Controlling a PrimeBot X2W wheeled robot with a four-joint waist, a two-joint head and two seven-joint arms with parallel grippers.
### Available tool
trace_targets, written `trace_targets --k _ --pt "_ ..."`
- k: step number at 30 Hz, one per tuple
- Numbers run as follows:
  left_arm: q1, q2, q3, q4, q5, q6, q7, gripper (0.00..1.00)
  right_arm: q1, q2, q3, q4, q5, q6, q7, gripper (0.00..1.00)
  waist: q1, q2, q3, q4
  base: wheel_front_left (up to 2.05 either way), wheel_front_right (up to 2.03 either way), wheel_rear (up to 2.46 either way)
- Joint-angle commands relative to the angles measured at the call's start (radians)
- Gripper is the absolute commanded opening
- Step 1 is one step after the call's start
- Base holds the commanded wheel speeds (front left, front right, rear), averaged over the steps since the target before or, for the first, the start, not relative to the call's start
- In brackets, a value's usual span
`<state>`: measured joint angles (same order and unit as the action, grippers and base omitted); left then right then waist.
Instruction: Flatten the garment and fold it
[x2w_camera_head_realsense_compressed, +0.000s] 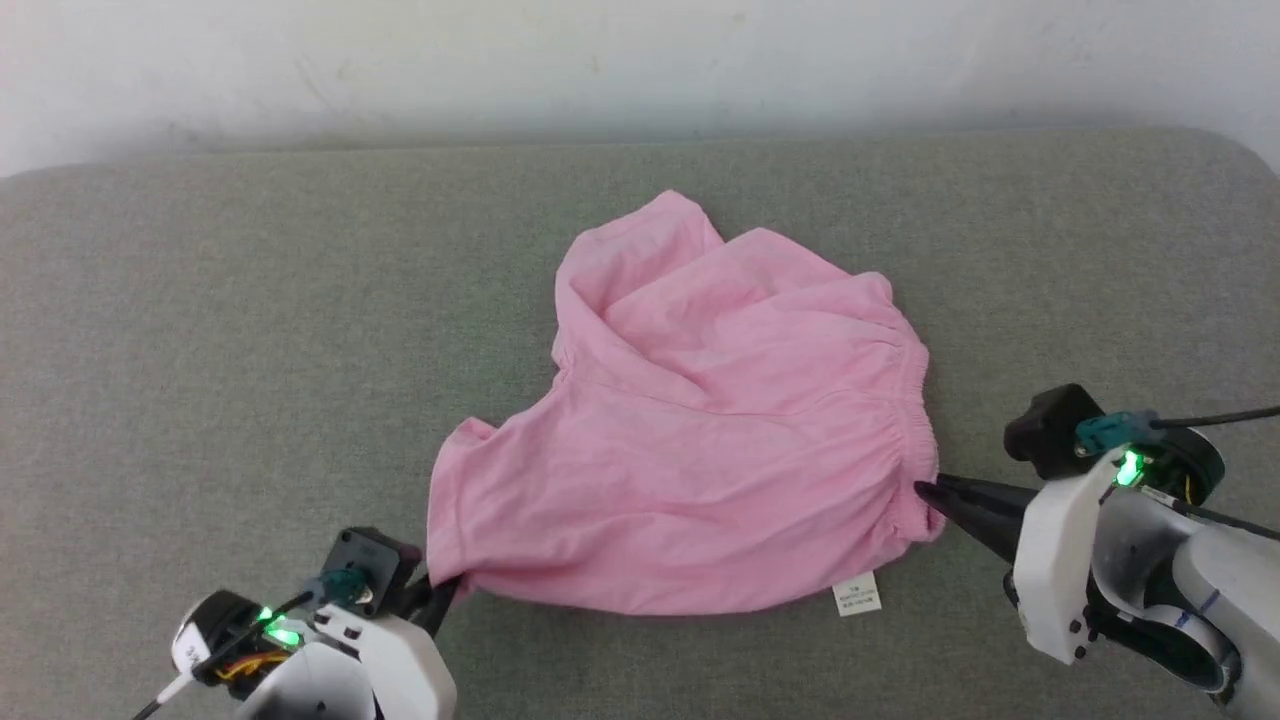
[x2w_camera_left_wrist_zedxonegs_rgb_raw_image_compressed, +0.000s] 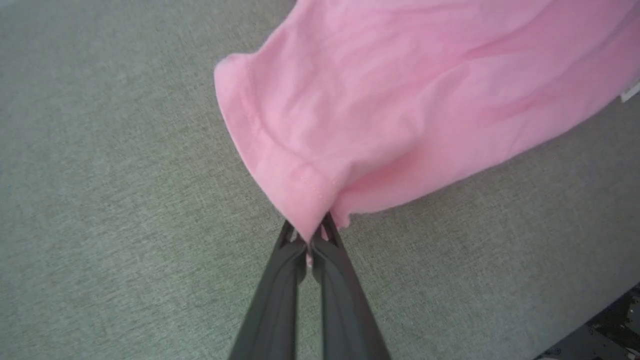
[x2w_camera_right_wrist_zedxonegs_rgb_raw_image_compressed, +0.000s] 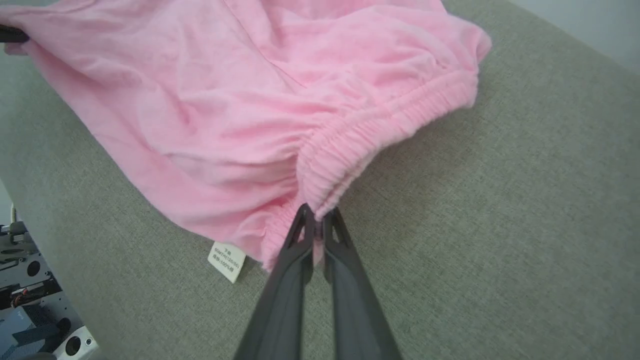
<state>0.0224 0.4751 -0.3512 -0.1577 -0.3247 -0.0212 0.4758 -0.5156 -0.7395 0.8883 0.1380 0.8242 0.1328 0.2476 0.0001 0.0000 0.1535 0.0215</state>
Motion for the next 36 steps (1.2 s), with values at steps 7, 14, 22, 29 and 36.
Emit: trace_targets --k 7,14,22,29,36 --pt "-0.066 -0.010 0.077 -0.074 0.000 0.009 -0.192 0.00 0.036 0.006 -0.146 -0.110 -0.015 -0.002 -0.069 0.00 -0.0001 0.0000 -0.043 -0.012 0.00 0.00 0.00" --pt "-0.288 -0.032 0.125 -0.069 -0.011 -0.021 -0.316 0.00 -0.035 0.051 -0.309 -0.137 -0.022 -0.002 -0.104 0.00 -0.0001 0.0000 -0.055 -0.021 0.00 0.00 0.00" --pt "-0.684 -0.085 0.136 0.102 -0.007 -0.045 -0.385 0.00 -0.269 0.128 -0.412 -0.059 -0.023 -0.002 -0.116 0.00 -0.0001 0.0000 0.039 -0.043 0.00 0.00 0.00" --pt "-1.033 -0.132 0.139 0.312 0.013 -0.047 -0.428 0.00 -0.535 0.155 -0.432 0.049 -0.038 -0.002 -0.111 0.00 -0.0001 0.0000 0.199 -0.054 0.00 0.00 0.00" --pt "-1.328 -0.136 0.151 0.483 0.047 -0.042 -0.485 0.00 -0.805 0.152 -0.465 0.176 -0.057 -0.002 -0.131 0.00 -0.0001 0.0000 0.361 -0.056 0.00 0.00 0.00"
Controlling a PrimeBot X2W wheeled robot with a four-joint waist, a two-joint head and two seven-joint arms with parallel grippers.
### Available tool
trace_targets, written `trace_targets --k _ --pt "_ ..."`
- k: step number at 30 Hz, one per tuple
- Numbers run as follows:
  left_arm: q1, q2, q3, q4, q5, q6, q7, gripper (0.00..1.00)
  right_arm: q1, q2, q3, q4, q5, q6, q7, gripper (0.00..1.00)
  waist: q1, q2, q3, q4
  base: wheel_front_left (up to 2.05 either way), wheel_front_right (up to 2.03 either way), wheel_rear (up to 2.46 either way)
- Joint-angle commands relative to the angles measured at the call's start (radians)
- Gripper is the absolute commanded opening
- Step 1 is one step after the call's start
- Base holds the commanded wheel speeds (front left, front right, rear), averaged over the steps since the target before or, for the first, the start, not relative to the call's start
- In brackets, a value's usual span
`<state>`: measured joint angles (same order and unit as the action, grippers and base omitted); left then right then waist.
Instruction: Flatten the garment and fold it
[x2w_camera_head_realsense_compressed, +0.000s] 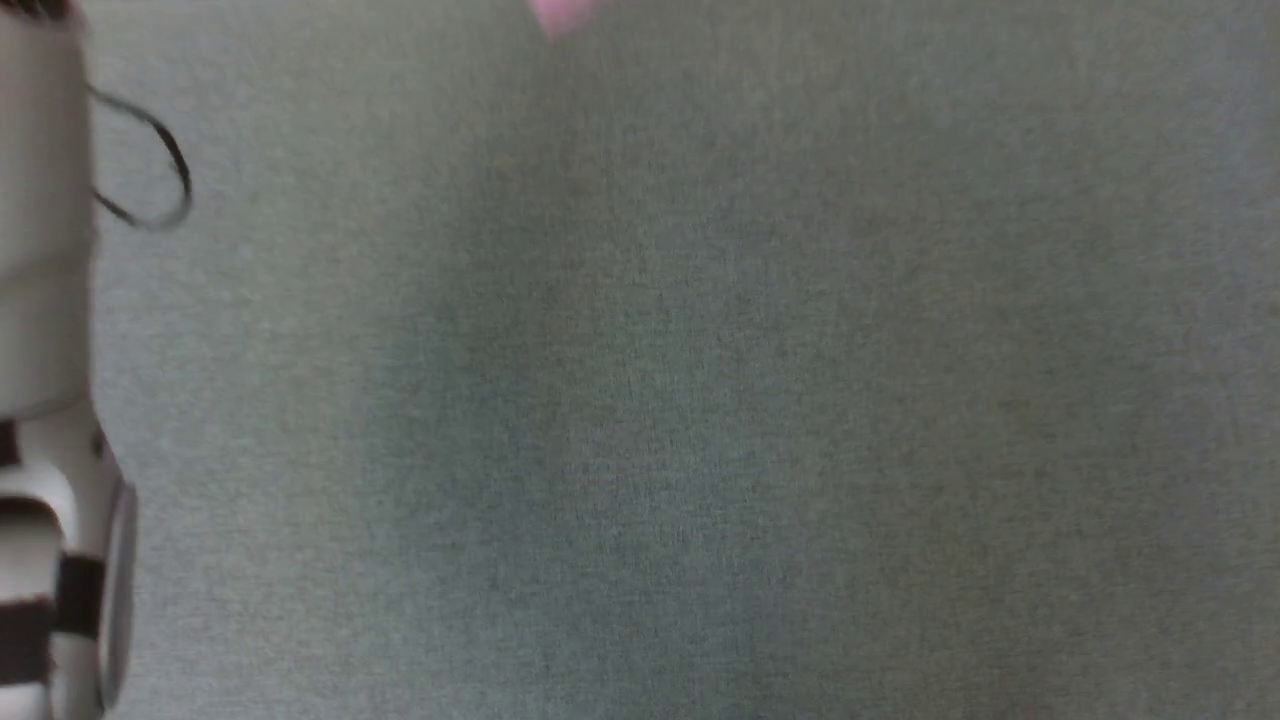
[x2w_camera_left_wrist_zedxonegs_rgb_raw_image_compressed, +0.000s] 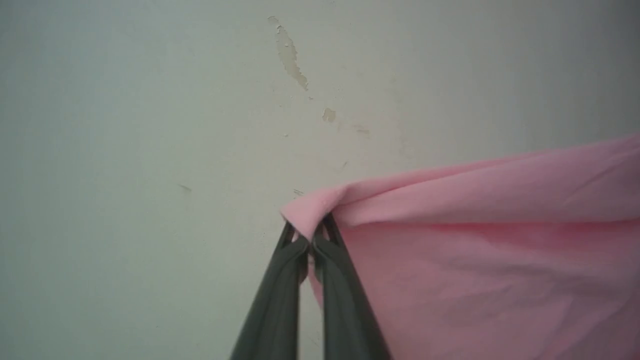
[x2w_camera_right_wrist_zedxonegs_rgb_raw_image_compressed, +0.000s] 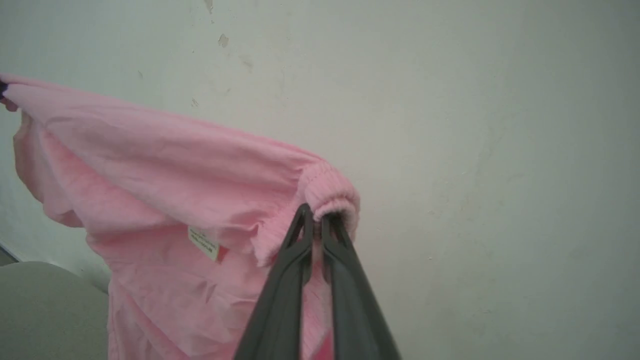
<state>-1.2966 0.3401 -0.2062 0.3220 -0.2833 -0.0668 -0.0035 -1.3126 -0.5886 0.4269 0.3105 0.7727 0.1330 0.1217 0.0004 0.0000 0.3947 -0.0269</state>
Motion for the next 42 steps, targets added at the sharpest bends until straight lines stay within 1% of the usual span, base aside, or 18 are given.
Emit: trace_targets --k 1,5,8,12,16,22,26,32,36,42 --pt "-0.042 -0.002 0.008 0.021 0.007 0.004 -0.016 0.00 -0.042 0.002 -0.005 0.022 -0.007 -0.002 -0.009 0.00 -0.0004 0.0000 0.137 -0.008 0.00 0.00 0.00" --pt "-0.141 -0.007 0.009 0.079 0.013 0.002 -0.053 0.00 -0.149 0.003 0.013 0.086 -0.016 -0.002 -0.024 0.00 -0.0004 0.0000 0.190 -0.009 0.00 0.00 0.00" --pt "-0.168 -0.010 0.009 0.118 0.011 0.001 -0.083 0.00 -0.187 0.007 0.042 0.119 -0.018 -0.002 -0.038 0.00 -0.0004 0.0000 0.213 -0.009 0.00 0.00 0.00" --pt "-0.129 -0.010 0.012 0.174 0.000 0.000 -0.119 0.00 -0.164 0.010 0.109 0.145 -0.003 -0.002 -0.054 0.00 -0.0004 0.0000 0.220 -0.007 0.00 0.00 0.00" --pt "-0.027 -0.011 0.013 0.224 -0.020 -0.004 -0.158 0.00 -0.086 0.013 0.194 0.158 0.019 -0.002 -0.081 0.00 -0.0004 0.0000 0.202 -0.007 0.00 0.00 0.00" --pt "0.202 -0.008 0.014 0.248 -0.055 -0.014 -0.206 0.00 0.073 -0.005 0.347 0.132 0.061 -0.002 -0.130 0.00 -0.0004 0.0000 0.139 -0.011 0.00 0.00 0.00" --pt "0.415 -0.008 0.028 0.206 -0.085 -0.004 -0.227 0.00 0.194 -0.047 0.440 0.082 0.104 -0.002 -0.152 0.00 -0.0004 0.0000 0.071 -0.012 0.00 0.00 0.00" --pt "0.760 0.008 0.034 0.105 -0.110 0.025 -0.224 0.00 0.380 -0.131 0.568 -0.002 0.147 -0.002 -0.166 0.00 -0.0004 0.0000 -0.045 -0.015 0.00 0.00 0.00" --pt "0.969 0.016 0.043 0.017 -0.136 0.052 -0.198 0.00 0.497 -0.180 0.620 -0.039 0.173 -0.002 -0.171 0.00 -0.0004 0.0000 -0.123 -0.014 0.00 0.00 0.00" --pt "1.237 0.009 0.039 -0.140 -0.168 0.105 -0.130 0.00 0.650 -0.221 0.679 -0.091 0.191 -0.002 -0.161 0.00 -0.0004 0.0000 -0.212 -0.013 0.00 0.00 0.00"
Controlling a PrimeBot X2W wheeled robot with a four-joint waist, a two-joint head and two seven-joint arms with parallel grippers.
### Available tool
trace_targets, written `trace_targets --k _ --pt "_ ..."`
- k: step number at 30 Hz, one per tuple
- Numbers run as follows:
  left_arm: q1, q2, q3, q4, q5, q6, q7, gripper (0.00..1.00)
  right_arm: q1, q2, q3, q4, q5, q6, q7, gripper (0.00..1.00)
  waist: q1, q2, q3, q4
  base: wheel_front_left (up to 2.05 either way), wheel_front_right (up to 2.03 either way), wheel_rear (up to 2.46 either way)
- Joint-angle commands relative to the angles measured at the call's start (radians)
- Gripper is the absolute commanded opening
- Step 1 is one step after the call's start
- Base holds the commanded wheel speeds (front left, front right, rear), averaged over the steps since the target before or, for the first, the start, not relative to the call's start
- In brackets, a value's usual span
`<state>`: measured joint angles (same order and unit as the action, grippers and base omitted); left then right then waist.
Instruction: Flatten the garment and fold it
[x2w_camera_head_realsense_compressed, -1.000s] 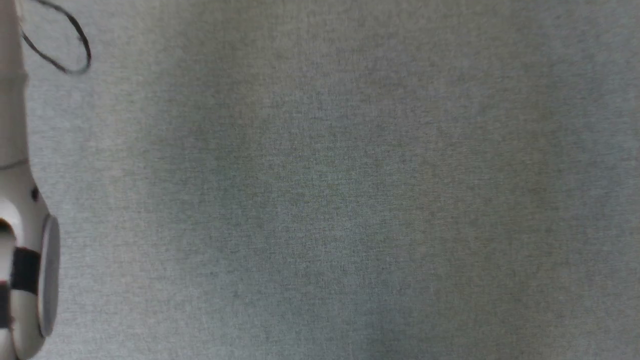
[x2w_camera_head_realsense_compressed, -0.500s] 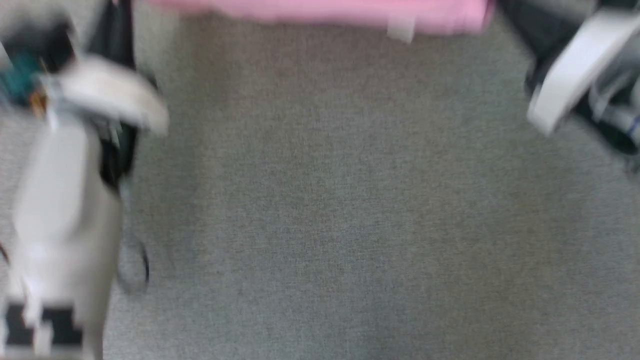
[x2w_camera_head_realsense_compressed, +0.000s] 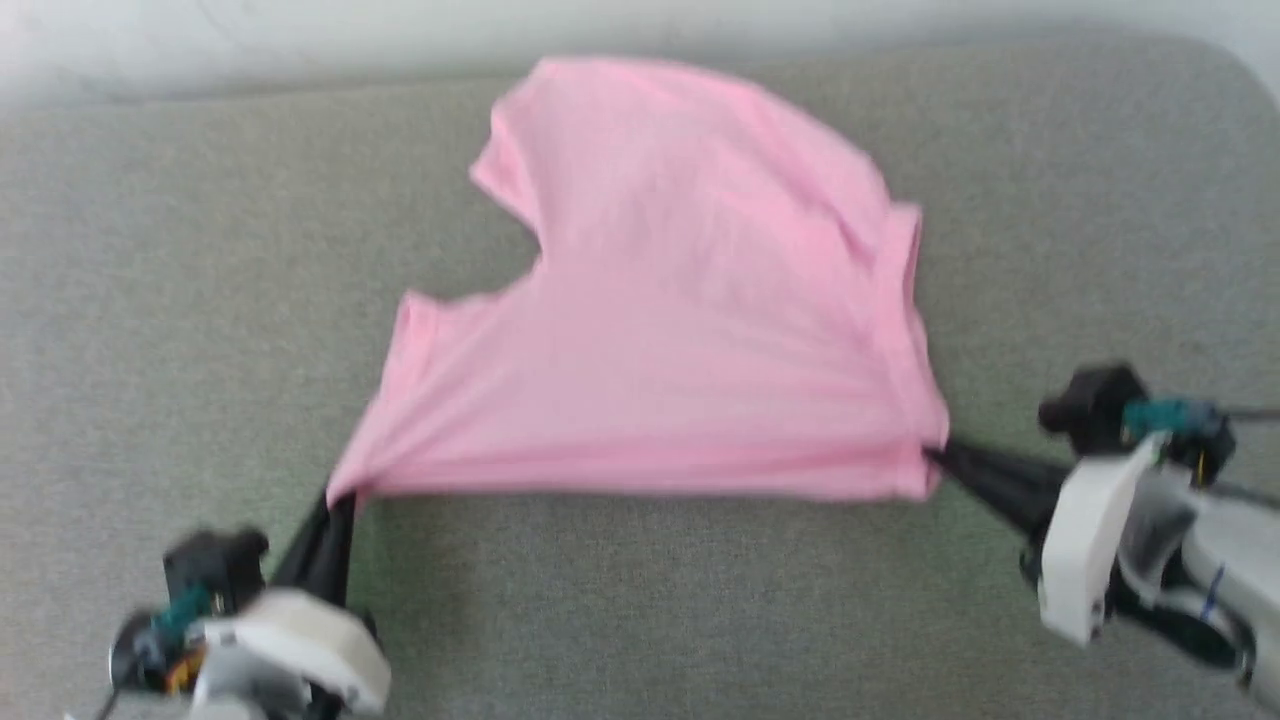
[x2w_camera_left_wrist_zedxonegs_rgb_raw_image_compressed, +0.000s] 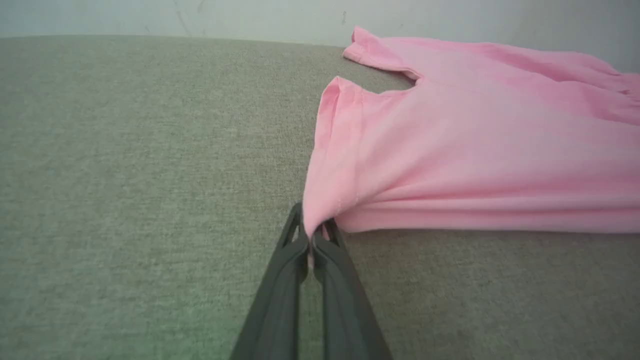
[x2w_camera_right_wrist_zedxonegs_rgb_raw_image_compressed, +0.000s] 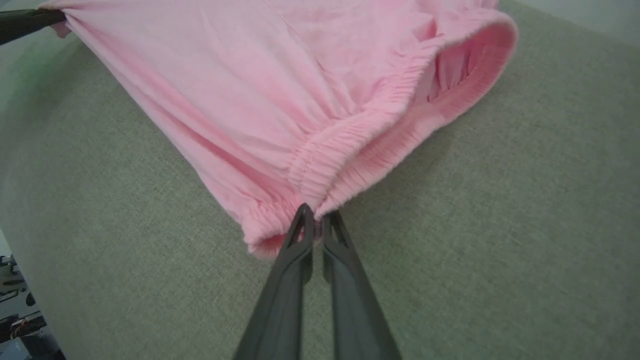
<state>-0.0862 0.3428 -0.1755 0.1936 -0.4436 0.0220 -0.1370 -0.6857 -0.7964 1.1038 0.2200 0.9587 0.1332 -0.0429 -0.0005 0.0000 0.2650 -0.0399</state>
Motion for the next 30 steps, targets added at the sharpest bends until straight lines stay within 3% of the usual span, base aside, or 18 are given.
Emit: trace_targets --k 1,11,17,22,30 --pt "0.066 0.006 0.008 -0.037 -0.011 0.026 0.015 0.00 0.046 -0.018 0.008 -0.009 0.005 -0.002 0.005 0.00 0.0005 0.0000 -0.093 0.000 0.00 0.00 0.00" --pt "0.344 0.039 -0.005 -0.214 -0.028 0.087 0.132 0.00 0.273 -0.057 0.002 -0.096 0.007 -0.002 0.033 0.00 0.0005 0.0000 -0.155 0.022 0.00 0.00 0.00" --pt "0.361 0.060 -0.015 -0.273 -0.012 0.096 0.161 0.00 0.348 -0.055 -0.076 -0.136 -0.004 -0.002 0.026 0.00 0.0005 0.0000 -0.155 0.029 0.00 0.00 0.00" --pt "0.245 0.095 -0.033 -0.280 0.045 0.079 0.160 0.00 0.373 -0.025 -0.180 -0.167 -0.020 -0.002 0.034 0.00 0.0005 0.0000 -0.143 0.018 0.00 0.00 0.00" --pt "-0.069 0.107 -0.089 -0.168 0.101 -0.004 0.157 0.00 0.351 0.033 -0.322 -0.195 -0.046 -0.002 0.071 0.00 0.0005 0.0000 -0.071 -0.030 0.00 0.00 0.00"
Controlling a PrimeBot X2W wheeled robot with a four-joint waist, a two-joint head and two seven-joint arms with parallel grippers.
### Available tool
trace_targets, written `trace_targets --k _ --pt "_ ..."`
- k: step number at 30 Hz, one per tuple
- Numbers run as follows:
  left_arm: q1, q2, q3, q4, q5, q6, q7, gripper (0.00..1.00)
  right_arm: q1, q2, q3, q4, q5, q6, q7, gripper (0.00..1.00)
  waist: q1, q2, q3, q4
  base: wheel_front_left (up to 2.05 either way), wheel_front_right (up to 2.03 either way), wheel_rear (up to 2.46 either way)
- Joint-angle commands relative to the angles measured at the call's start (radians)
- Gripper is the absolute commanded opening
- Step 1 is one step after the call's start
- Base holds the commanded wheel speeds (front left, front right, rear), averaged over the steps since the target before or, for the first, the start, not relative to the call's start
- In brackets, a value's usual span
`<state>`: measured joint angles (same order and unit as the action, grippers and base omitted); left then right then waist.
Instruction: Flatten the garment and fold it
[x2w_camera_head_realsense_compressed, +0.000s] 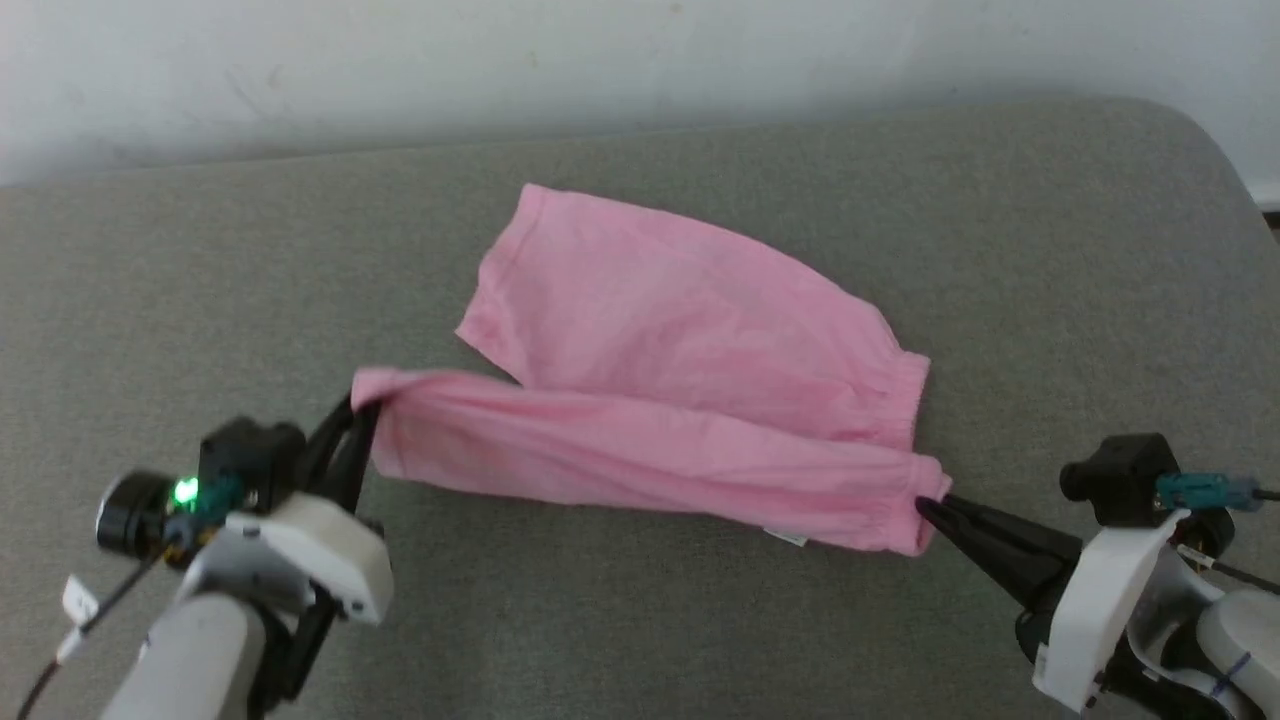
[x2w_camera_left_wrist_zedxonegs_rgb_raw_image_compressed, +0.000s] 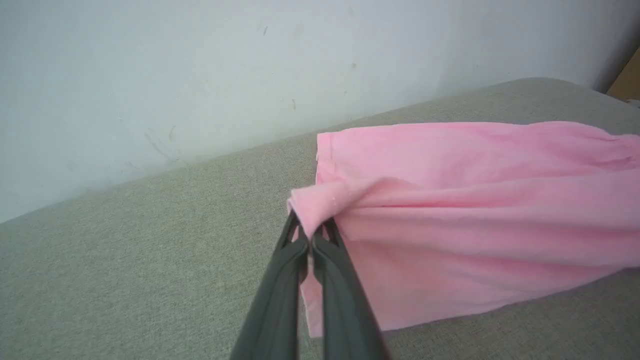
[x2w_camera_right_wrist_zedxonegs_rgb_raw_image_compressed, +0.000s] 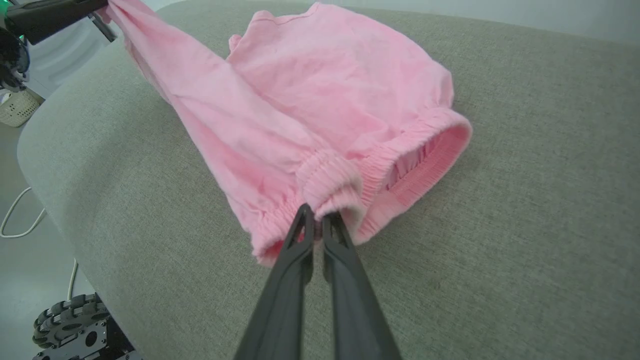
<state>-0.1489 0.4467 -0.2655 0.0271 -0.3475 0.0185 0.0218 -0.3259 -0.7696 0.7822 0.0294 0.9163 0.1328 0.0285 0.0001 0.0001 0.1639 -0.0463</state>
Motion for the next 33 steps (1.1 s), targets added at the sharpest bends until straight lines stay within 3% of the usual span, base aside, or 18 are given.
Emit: trace_targets --k 1,20,28,33 --pt "-0.044 0.003 -0.005 0.020 0.010 -0.011 0.000 0.00 -0.017 0.015 -0.013 -0.007 -0.006 -0.002 0.004 0.00 -0.0001 -0.0001 0.044 -0.031 0.00 0.00 0.00" --pt "-0.704 -0.036 -0.083 0.518 0.085 -0.114 -0.026 0.00 -0.273 0.172 -0.109 0.119 -0.046 -0.002 0.004 0.00 -0.0001 -0.0001 0.328 -0.149 0.00 0.00 0.00" --pt "-0.802 -0.027 -0.120 0.767 0.099 -0.131 -0.039 0.00 -0.368 0.236 -0.041 0.223 -0.028 -0.002 0.010 0.00 -0.0001 -0.0001 0.380 -0.188 0.00 0.00 0.00" --pt "-0.816 -0.051 -0.143 0.860 0.086 -0.139 -0.058 0.00 -0.397 0.232 -0.002 0.259 -0.028 -0.002 -0.017 0.00 -0.0001 -0.0001 0.365 -0.180 0.00 0.00 0.00"
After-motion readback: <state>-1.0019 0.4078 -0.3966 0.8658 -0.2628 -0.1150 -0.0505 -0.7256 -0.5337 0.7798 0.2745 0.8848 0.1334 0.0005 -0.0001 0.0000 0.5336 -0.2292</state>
